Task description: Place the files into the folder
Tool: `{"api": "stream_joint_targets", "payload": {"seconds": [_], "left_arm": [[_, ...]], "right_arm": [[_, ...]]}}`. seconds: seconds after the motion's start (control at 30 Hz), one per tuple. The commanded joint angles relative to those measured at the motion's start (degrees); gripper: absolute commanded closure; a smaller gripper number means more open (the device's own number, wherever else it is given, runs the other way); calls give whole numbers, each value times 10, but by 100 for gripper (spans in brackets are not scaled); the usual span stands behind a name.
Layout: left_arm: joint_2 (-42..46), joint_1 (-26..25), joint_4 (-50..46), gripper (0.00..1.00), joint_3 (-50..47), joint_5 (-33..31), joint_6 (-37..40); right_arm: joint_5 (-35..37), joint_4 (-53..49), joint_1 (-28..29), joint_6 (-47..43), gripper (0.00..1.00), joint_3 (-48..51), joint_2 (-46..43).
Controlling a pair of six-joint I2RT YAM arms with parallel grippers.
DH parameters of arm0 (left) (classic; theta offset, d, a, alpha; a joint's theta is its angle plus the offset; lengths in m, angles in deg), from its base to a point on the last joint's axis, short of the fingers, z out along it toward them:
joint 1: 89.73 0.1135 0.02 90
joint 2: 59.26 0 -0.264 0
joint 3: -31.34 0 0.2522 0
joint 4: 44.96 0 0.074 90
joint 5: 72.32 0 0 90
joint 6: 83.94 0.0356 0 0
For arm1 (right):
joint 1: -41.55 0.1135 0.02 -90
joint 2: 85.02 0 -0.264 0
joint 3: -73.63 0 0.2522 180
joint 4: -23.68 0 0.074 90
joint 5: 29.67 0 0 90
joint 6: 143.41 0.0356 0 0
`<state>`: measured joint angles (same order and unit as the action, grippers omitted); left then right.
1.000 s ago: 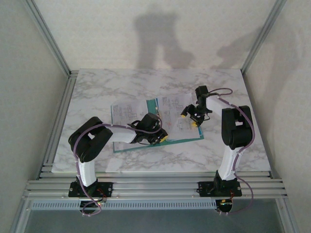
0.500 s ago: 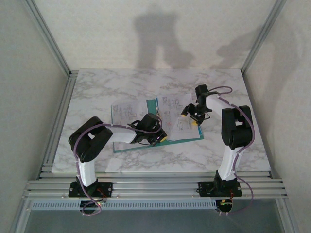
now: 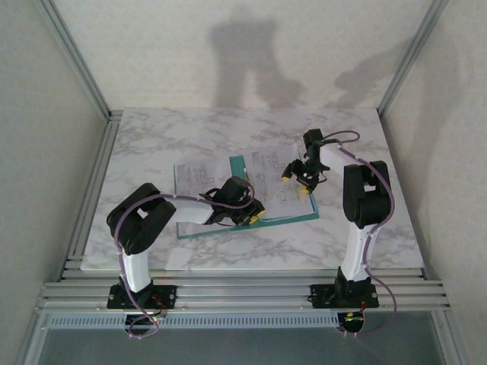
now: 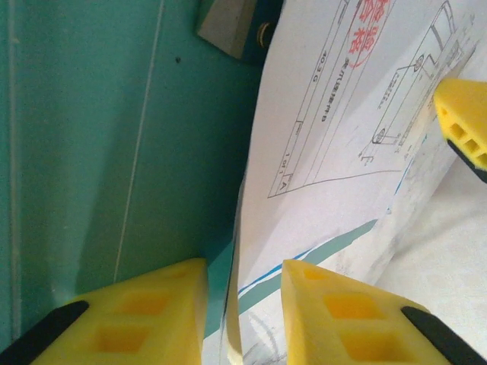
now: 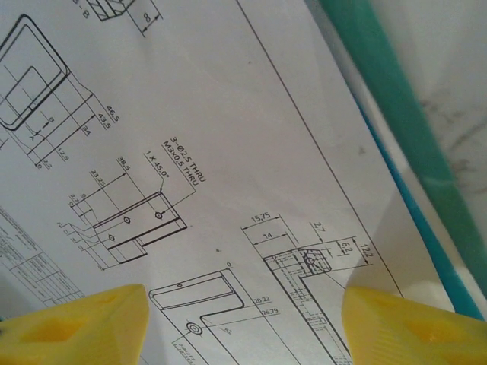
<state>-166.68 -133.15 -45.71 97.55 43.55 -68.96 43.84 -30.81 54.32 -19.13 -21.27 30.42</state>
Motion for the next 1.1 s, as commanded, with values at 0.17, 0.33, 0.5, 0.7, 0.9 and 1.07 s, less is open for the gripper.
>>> {"api": "stream_joint_targets", "payload": {"seconds": [0.17,0.33,0.5,0.7,0.9,1.07], "left_arm": [[5,-4,-31,73,-2,-13,5],[2,-4,-28,73,-2,-12,5],[2,-3,-32,73,-2,-12,6],[3,-1,-34,73,-3,-13,7],[3,3,-32,73,-1,-14,7],[0,5,-31,73,4,-13,8]], "right_arm": [[31,-36,14,-18,33,-33,-18],[25,-30,25,-7,32,-54,-39],[4,-31,46,7,32,-112,15],[-20,-28,80,36,32,-198,92],[-33,-30,95,53,33,-218,131],[-33,-21,101,46,33,-187,122]]}}
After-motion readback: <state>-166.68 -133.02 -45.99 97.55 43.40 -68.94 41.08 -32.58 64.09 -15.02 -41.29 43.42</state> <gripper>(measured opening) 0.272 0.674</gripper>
